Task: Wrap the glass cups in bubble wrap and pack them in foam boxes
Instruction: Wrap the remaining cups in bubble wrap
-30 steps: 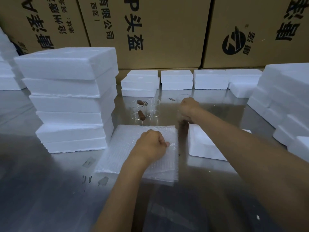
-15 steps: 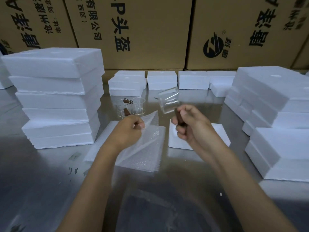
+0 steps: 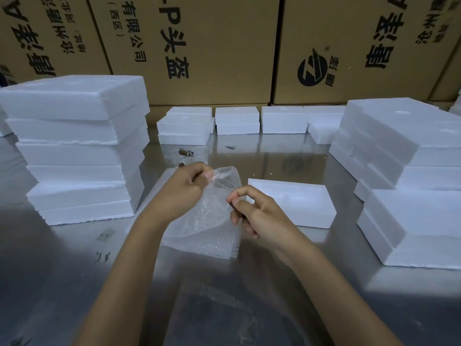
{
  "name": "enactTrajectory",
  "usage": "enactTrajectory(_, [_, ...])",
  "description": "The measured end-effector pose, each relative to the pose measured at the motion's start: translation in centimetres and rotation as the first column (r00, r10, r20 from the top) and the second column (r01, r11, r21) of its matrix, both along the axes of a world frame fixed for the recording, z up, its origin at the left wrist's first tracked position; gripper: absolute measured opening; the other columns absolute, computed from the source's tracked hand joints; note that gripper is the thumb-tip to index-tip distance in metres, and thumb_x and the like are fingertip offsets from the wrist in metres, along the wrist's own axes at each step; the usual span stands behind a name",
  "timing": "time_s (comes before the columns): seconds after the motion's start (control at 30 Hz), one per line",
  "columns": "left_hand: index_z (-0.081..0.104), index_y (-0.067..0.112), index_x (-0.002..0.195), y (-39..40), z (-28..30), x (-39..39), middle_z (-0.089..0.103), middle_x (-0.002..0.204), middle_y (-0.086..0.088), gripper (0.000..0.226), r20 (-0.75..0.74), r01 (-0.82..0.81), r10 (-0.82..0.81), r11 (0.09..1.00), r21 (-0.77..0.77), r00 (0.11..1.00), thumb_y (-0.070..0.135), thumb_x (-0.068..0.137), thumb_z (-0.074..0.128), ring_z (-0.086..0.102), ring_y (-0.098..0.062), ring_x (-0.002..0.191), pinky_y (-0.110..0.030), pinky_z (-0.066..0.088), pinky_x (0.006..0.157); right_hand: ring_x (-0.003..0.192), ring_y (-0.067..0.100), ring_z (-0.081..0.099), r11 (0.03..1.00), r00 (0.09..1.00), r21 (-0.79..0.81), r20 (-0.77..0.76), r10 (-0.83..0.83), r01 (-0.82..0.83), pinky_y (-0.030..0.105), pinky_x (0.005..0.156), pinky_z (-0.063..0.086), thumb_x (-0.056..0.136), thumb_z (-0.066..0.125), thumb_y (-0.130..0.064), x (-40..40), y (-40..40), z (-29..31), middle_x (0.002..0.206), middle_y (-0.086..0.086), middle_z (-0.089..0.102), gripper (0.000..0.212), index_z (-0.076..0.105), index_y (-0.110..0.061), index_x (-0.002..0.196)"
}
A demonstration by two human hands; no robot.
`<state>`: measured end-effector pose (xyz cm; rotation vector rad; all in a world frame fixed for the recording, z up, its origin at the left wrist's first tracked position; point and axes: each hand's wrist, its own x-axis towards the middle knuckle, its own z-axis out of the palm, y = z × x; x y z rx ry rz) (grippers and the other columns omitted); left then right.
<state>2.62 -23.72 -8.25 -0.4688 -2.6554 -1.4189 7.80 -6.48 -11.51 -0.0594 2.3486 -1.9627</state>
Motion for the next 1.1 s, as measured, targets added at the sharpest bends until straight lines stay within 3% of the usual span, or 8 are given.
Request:
enactTrajectory(0.37, [0.077, 0.023, 0.092, 4.7, 0.7, 3.1, 0.074, 0.085, 0.012, 0.018, -0.097, 0.271, -0.267, 0.962, 0.025, 0.959, 0.012, 0.095, 0.063, 0.067, -0.005, 0.082, -0.015, 0.052, 0.076, 0.040, 0.008, 0.029, 0.936, 0.978, -0.305, 0.168, -0.127, 0.174, 0.020, 0.038, 0.025, 0.096, 0.049, -0.017, -0.6, 2.0, -0.2, 0.050, -0.007, 0.048, 0.019, 0.065, -0.020, 0.086])
enactTrajectory(0.47, [0.072, 0.028, 0.107, 5.1, 0.9, 3.3, 0.071, 0.091, 0.013, 0.025, -0.339, 0.035, 0.021, 0.987, 0.159, 0.941, 0.009, 0.094, 0.062, 0.063, -0.004, 0.084, -0.012, 0.048, 0.076, 0.042, 0.008, 0.026, 0.845, 0.976, -0.514, 0.215, -0.037, 0.146, 0.019, 0.039, 0.023, 0.096, 0.058, -0.017, -0.7, 2.6, -0.1, 0.078, -0.002, 0.072, 0.018, 0.072, -0.017, 0.084])
enactTrajectory(0.57, [0.058, 0.023, 0.125, 3.5, 1.0, 2.3, 0.056, 0.121, -0.001, 0.036, -0.547, -0.325, 0.426, 0.904, 0.276, 0.721, 0.015, 0.091, 0.064, 0.051, -0.013, 0.112, -0.016, 0.040, 0.095, 0.043, 0.007, 0.030, 0.827, 0.971, -0.543, 0.240, -0.015, 0.146, 0.018, 0.039, 0.029, 0.097, 0.059, -0.020, -1.0, 3.5, -0.3, 0.106, 0.006, 0.074, 0.014, 0.070, -0.013, 0.102])
enactTrajectory(0.63, [0.047, 0.019, 0.135, 1.9, 0.6, 1.2, 0.044, 0.138, -0.008, 0.053, -0.530, -0.506, 0.578, 0.812, 0.292, 0.621, 0.023, 0.087, 0.068, 0.037, -0.020, 0.130, -0.025, 0.030, 0.107, 0.043, 0.007, 0.030, 0.808, 0.971, -0.574, 0.237, 0.010, 0.132, 0.017, 0.039, 0.031, 0.097, 0.059, -0.021, -1.2, 4.0, -0.4, 0.101, 0.000, 0.075, 0.014, 0.069, -0.013, 0.102])
enactTrajectory(0.7, [0.036, 0.019, 0.145, 0.6, 0.0, 0.2, 0.035, 0.147, -0.006, 0.072, -0.343, -0.549, 0.631, 0.775, 0.313, 0.696, 0.035, 0.086, 0.073, 0.032, -0.021, 0.136, -0.030, 0.028, 0.112, 0.043, 0.007, 0.029, 0.775, 0.973, -0.625, 0.222, 0.057, 0.098, 0.018, 0.039, 0.031, 0.097, 0.059, -0.021, -1.1, 4.3, -0.2, 0.091, -0.005, 0.075, 0.013, 0.068, -0.013, 0.101])
enactTrajectory(0.87, [0.047, 0.036, 0.142, -1.6, -0.7, -1.0, 0.055, 0.139, 0.015, 0.077, 0.299, -0.285, 0.135, 0.788, 0.546, 0.945, 0.063, 0.075, 0.075, 0.054, -0.012, 0.126, -0.033, 0.044, 0.103, 0.042, 0.008, 0.028, 0.679, 0.972, -0.732, 0.191, 0.137, 0.048, 0.019, 0.037, 0.030, 0.095, 0.059, -0.018, -0.9, 4.4, 0.0, 0.089, -0.002, 0.072, 0.015, 0.072, -0.015, 0.089])
enactTrajectory(0.97, [0.061, 0.034, 0.134, -1.9, -1.2, -1.1, 0.062, 0.136, 0.007, 0.069, 0.416, -0.095, -0.223, 0.779, 0.620, 0.882, 0.061, 0.073, 0.077, 0.059, -0.019, 0.126, -0.044, 0.038, 0.114, 0.041, 0.007, 0.026, 0.665, 0.969, -0.746, 0.182, 0.165, 0.027, 0.018, 0.036, 0.029, 0.098, 0.055, -0.019, -0.8, 4.2, 0.1, 0.102, 0.006, 0.071, 0.018, 0.068, -0.014, 0.087])
enactTrajectory(1.1, [0.066, 0.023, 0.130, 0.1, -1.3, -0.3, 0.067, 0.130, -0.002, 0.048, 0.373, -0.023, -0.334, 0.719, 0.695, 0.866, 0.037, 0.085, 0.073, 0.065, -0.022, 0.119, -0.037, 0.054, 0.099, 0.041, 0.006, 0.029, 0.771, 0.975, -0.634, 0.131, 0.178, -0.055, 0.018, 0.038, 0.029, 0.103, 0.045, -0.019, -0.3, 3.7, 0.1, 0.094, 0.012, 0.062, 0.019, 0.059, -0.007, 0.100])
